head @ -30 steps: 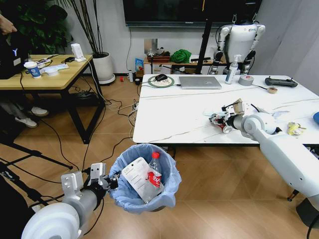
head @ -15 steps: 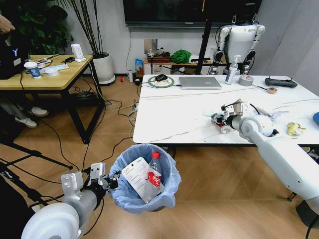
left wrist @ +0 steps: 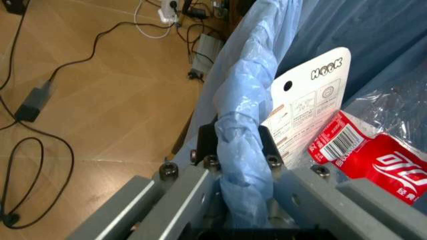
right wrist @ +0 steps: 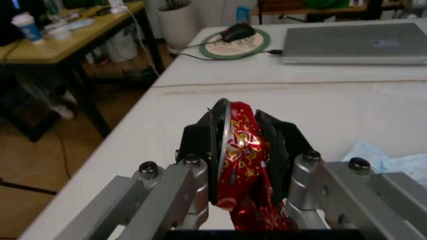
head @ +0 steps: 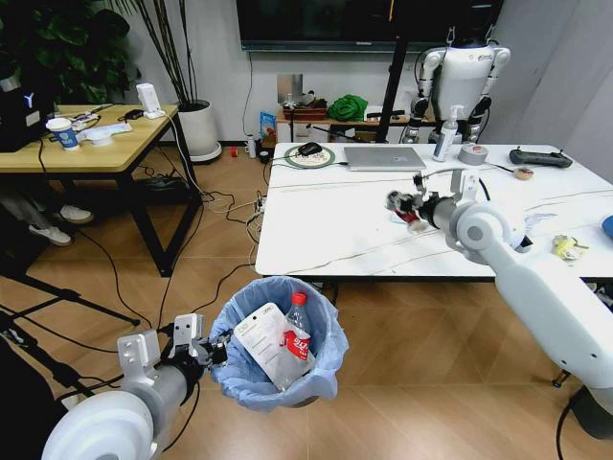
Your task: Pick up the trash bin and place the trash from the table into it.
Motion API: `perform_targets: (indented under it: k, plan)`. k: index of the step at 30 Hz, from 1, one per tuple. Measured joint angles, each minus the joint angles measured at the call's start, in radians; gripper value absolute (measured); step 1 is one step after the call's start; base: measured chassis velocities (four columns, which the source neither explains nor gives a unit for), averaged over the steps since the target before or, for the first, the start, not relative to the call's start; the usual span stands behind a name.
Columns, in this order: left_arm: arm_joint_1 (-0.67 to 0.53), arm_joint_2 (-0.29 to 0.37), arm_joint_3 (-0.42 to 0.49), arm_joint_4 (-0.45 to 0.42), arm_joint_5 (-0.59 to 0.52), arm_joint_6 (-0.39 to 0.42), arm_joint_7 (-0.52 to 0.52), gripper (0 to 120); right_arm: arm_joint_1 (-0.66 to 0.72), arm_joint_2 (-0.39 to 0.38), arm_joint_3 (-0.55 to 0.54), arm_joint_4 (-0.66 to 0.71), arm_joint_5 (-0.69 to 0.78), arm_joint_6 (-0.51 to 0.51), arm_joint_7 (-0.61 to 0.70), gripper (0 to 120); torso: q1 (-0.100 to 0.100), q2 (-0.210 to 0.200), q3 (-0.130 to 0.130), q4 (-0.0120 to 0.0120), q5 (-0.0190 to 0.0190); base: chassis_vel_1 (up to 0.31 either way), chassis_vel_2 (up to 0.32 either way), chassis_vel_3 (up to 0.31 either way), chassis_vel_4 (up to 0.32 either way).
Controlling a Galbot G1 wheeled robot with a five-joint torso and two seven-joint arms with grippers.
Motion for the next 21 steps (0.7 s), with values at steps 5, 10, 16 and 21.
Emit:
perform_targets:
  k: [5, 10, 16, 21]
  plan:
    - [-0.003, -0.003, 0.003, 0.0, 0.001, 0.0, -0.001, 0, -0.026, -0.022, -0.008, 0.23, 0.09, 0.016, 0.051, 18, 0.0, 0.0, 0.0, 0.0, 0.0, 0.0, 0.0, 0.0, 0.0]
    - [-0.003, -0.002, 0.002, 0.0, 0.001, 0.0, -0.005, 0, -0.076, -0.042, -0.03, 0.395, 0.116, 0.021, 0.017, 18, 0.0, 0.0, 0.0, 0.0, 0.0, 0.0, 0.0, 0.0, 0.0]
    - [-0.007, 0.001, 0.009, 0.0, 0.001, 0.0, -0.011, 0, -0.166, -0.037, -0.06, 0.531, 0.24, 0.024, 0.004, 18, 0.0, 0.0, 0.0, 0.0, 0.0002, 0.0, 0.0, 0.0, 0.0]
    - [-0.012, 0.0, 0.021, 0.004, 0.005, 0.0, -0.015, 0, -0.242, -0.022, -0.113, 0.588, 0.253, 0.047, -0.036, 18, 0.0, 0.0, 0.0, 0.0, 0.0, 0.0, 0.0, 0.0, 0.0]
